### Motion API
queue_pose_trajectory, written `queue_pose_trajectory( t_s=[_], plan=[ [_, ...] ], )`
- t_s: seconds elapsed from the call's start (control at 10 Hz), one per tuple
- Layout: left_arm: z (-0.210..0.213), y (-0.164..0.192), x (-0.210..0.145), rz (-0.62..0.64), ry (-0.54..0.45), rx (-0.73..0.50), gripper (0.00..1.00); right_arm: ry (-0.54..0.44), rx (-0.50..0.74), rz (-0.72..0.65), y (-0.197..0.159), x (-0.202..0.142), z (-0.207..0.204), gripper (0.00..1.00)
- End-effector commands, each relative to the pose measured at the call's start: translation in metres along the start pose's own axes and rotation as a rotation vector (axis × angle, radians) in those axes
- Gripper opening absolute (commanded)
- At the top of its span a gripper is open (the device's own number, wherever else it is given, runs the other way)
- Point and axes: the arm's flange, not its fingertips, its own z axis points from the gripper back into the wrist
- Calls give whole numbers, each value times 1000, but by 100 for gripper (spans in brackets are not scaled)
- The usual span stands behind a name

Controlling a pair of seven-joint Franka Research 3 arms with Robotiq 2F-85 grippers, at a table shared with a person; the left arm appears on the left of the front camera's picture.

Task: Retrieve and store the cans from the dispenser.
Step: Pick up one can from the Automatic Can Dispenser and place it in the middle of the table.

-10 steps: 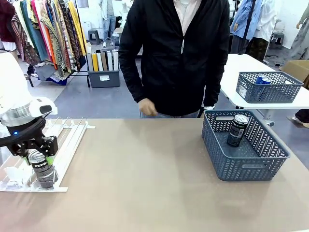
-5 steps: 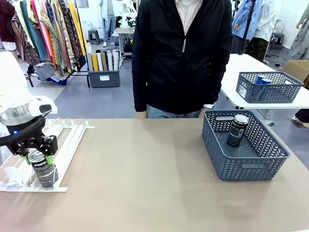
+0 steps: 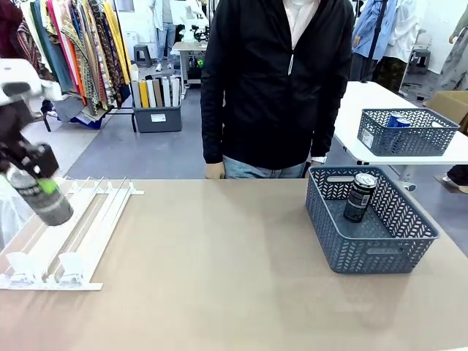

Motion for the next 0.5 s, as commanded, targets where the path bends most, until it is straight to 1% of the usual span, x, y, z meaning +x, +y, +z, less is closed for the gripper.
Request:
queue_pose_trajectory(
  t_s=[0.0, 0.1, 0.2, 0.3, 0.4],
  plan=[
    [11, 7, -9, 6, -83, -11, 0, -14, 25, 20, 2, 2, -2, 100],
    [10, 10, -14, 19, -98, -24, 0, -14, 25, 20, 2, 2, -2, 100],
    [4, 15, -17, 68, -75, -39, 0, -14, 25, 20, 2, 2, -2, 100],
    [25, 2, -9, 7, -73, 0, 0, -14, 25, 20, 2, 2, -2, 100],
    [25, 2, -9, 7, -73, 0, 0, -14, 25, 20, 2, 2, -2, 100]
  ],
)
